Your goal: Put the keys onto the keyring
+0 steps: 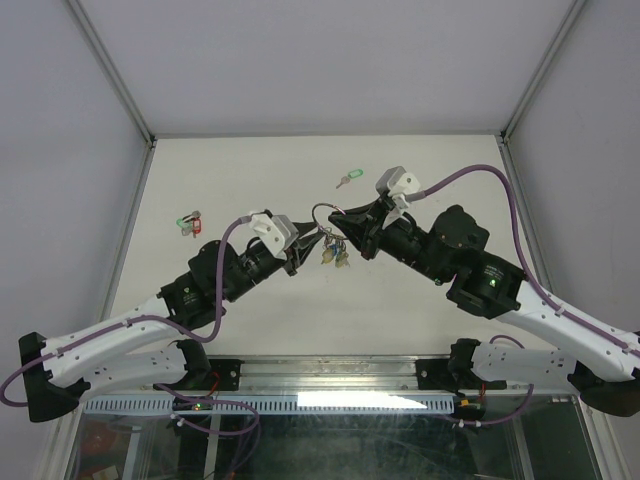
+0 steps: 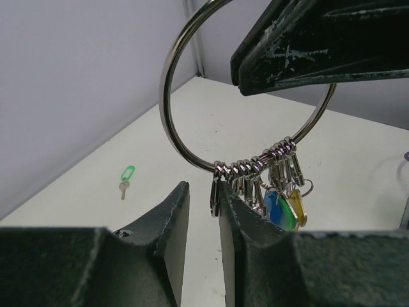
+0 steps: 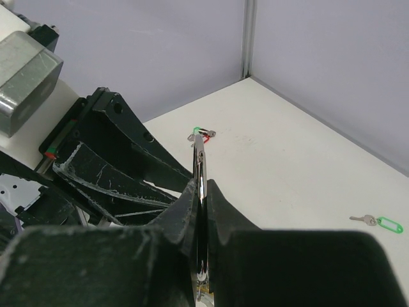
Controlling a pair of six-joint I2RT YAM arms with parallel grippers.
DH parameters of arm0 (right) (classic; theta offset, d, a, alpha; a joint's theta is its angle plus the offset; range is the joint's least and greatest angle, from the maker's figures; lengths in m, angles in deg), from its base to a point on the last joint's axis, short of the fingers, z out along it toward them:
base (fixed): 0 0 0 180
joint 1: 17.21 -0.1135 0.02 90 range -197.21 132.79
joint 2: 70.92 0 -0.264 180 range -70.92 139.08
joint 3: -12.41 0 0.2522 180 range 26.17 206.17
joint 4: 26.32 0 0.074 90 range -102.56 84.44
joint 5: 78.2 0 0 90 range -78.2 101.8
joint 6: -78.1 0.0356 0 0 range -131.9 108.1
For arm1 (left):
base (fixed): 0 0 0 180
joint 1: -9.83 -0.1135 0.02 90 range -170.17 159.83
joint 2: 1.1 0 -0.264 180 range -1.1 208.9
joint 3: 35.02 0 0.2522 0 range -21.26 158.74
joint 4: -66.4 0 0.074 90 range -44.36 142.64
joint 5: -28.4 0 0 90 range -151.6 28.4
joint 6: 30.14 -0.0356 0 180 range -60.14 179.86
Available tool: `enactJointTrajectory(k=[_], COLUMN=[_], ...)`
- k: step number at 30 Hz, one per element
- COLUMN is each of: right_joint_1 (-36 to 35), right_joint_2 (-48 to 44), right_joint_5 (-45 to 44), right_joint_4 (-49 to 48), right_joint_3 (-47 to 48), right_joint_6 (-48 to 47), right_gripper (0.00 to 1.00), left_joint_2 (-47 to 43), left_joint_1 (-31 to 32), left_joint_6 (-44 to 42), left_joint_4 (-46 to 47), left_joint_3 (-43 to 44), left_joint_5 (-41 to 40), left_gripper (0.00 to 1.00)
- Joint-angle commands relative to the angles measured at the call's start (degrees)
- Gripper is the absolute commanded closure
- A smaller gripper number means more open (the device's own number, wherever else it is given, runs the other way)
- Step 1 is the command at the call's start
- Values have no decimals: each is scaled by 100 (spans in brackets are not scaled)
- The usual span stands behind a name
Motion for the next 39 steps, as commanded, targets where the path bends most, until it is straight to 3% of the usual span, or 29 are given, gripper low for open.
enactJointTrajectory(k=[1, 8, 14, 21, 29, 39], right_joint_1=[4, 6, 7, 4, 7, 5], right_joint_2=[-78, -86, -128, -207, -262, -260], right_joint_5=[44, 46, -10, -203, -352, -494], right_joint_4=[-582, -612, -597, -527, -422, -365], right_joint_3=[93, 76, 41, -42, -161, -241], right_joint_6=[103, 114, 113, 79, -3, -78], right_gripper=[100, 100, 100, 100, 100, 84], left_joint_2=[-99, -68, -41, -95, -28, 354], left_joint_1=[44, 44, 44, 44, 44, 44], left_joint_6=[139, 193, 196, -7, -1024, -2542], left_joint_4=[460, 491, 495, 65, -1370, -2374], left_joint_3=[-34, -26, 13, 163, 844, 1486], left_joint_5=[21, 136, 170, -26, -621, -1559], left_gripper=[77, 86, 100, 100, 100, 100])
